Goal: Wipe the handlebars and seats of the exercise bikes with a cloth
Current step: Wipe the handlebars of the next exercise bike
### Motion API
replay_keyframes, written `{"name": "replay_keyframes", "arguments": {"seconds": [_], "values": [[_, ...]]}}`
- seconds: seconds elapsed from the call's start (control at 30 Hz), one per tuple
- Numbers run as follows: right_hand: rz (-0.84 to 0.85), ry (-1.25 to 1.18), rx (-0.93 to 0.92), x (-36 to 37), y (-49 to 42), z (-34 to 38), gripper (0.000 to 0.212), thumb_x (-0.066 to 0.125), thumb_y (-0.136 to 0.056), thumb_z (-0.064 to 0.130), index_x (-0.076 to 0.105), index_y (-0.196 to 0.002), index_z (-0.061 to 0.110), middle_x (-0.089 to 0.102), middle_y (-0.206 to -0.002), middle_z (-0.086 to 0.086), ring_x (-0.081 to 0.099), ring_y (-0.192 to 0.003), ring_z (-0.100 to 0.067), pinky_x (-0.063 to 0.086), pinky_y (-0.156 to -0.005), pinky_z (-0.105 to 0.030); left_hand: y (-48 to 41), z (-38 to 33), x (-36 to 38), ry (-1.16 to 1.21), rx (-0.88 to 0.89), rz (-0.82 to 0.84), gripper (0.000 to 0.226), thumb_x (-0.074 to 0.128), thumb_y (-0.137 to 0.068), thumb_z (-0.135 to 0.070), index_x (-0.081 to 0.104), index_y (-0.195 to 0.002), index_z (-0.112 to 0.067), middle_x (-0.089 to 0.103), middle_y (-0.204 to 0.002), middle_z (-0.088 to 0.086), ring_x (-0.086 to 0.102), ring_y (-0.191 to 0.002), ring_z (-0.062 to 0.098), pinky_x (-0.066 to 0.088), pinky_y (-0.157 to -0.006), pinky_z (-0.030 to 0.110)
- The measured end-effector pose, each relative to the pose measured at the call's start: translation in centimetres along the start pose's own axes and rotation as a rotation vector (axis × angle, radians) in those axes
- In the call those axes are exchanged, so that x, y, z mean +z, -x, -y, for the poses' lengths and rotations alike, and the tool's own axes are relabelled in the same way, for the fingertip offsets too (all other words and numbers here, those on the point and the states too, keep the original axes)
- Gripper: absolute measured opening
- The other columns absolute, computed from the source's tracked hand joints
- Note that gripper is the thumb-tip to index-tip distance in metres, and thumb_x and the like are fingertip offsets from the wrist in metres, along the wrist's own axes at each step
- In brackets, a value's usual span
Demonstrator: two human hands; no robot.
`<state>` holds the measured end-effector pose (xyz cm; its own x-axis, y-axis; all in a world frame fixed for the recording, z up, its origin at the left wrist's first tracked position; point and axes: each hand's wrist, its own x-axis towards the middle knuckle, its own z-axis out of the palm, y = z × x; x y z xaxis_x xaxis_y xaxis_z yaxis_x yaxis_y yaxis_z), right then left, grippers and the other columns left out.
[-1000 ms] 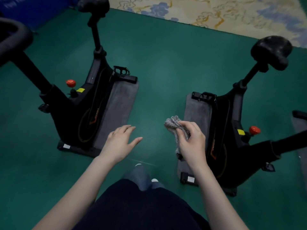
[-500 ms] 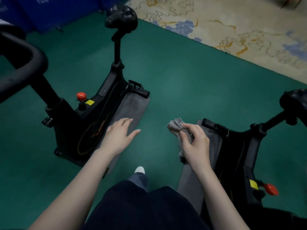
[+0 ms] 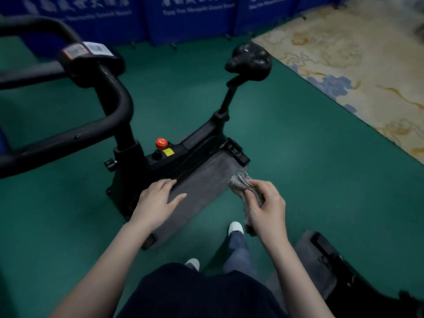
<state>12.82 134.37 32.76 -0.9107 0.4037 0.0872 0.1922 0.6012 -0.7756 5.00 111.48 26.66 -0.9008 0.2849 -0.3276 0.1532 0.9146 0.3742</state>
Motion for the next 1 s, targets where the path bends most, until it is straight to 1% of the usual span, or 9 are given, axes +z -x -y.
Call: {"name": "replay_keyframes", "arguments": {"seconds": [0.13,0.2,0.3,0.4,0.57,0.67,0.87,1.0], "values": [[0.130,-0.032,-0.119,0.0,-5.6,-0.7,0.017,0.063,-0.086,0.000,0.069,-0.099,0.008,0.063,-0.096,0.001,0.057,-0.094,-0.012,0.036,-0.083,-0.006,-1.1,-0.5,0.1,0.061,-0.192,-0.044,0.063,0.039,-0.093,-0.057,0.035,-0.145,-0.021,0.037,-0.149,-0.003,0.033,-0.136,0.018,0.027,-0.109,0.036],[0.204,-0.039,-0.184,-0.5,-8.4,-1.2,0.017,0.063,-0.086,0.001,0.069,-0.100,0.008,0.063,-0.098,0.000,0.057,-0.095,-0.011,0.035,-0.084,-0.005,-1.8,-1.9,0.3,0.106,-0.269,-0.064,0.064,0.038,-0.093,-0.057,0.034,-0.146,-0.021,0.036,-0.149,-0.002,0.033,-0.136,0.018,0.028,-0.110,0.036],[0.286,-0.043,-0.259,-1.4,-12.6,-2.1,0.017,0.064,-0.086,0.001,0.069,-0.101,0.008,0.064,-0.098,-0.001,0.057,-0.094,-0.011,0.033,-0.083,-0.001,-2.8,-4.6,0.7,0.164,-0.351,-0.110,0.064,0.039,-0.094,-0.056,0.033,-0.146,-0.020,0.036,-0.150,-0.002,0.033,-0.137,0.018,0.028,-0.111,0.036],[0.355,-0.050,-0.317,-1.8,-16.4,-2.8,0.017,0.064,-0.086,0.001,0.069,-0.101,0.006,0.065,-0.099,-0.003,0.059,-0.095,-0.013,0.036,-0.083,-0.007,-3.6,-7.2,0.8,0.208,-0.417,-0.198,0.062,0.041,-0.094,-0.054,0.035,-0.145,-0.020,0.037,-0.149,-0.003,0.033,-0.136,0.017,0.029,-0.112,0.035],[0.483,-0.078,-0.417,-1.3,-20.7,-2.7,0.016,0.063,-0.086,0.001,0.069,-0.101,0.005,0.065,-0.097,-0.002,0.059,-0.092,-0.014,0.037,-0.080,-0.008,-3.2,-9.0,0.6,0.261,-0.555,-0.332,0.060,0.042,-0.094,-0.052,0.037,-0.144,-0.019,0.038,-0.148,-0.003,0.036,-0.134,0.017,0.030,-0.111,0.037],[0.550,-0.125,-0.477,-0.4,-22.0,-1.5,0.017,0.064,-0.086,0.000,0.069,-0.101,0.006,0.064,-0.097,-0.001,0.059,-0.091,-0.012,0.035,-0.080,-0.001,-2.3,-9.1,0.4,0.286,-0.657,-0.396,0.059,0.043,-0.094,-0.051,0.039,-0.143,-0.019,0.040,-0.147,-0.002,0.036,-0.134,0.017,0.029,-0.110,0.037],[0.679,-0.208,-0.607,2.4,-23.3,2.3,0.016,0.065,-0.084,-0.002,0.069,-0.098,0.006,0.064,-0.095,-0.001,0.058,-0.090,-0.008,0.036,-0.082,-0.002,-0.9,-8.6,-0.2,0.322,-0.820,-0.510,0.056,0.048,-0.094,-0.046,0.043,-0.141,-0.016,0.044,-0.144,0.001,0.039,-0.133,0.018,0.029,-0.110,0.035],[0.727,-0.302,-0.661,4.4,-23.9,5.6,0.017,0.065,-0.084,-0.002,0.069,-0.097,0.009,0.065,-0.094,-0.001,0.057,-0.088,0.002,0.037,-0.082,-0.003,-0.6,-7.7,-0.7,0.340,-0.890,-0.578,0.057,0.048,-0.093,-0.048,0.042,-0.141,-0.018,0.043,-0.144,-0.002,0.038,-0.133,0.016,0.028,-0.110,0.033]]}}
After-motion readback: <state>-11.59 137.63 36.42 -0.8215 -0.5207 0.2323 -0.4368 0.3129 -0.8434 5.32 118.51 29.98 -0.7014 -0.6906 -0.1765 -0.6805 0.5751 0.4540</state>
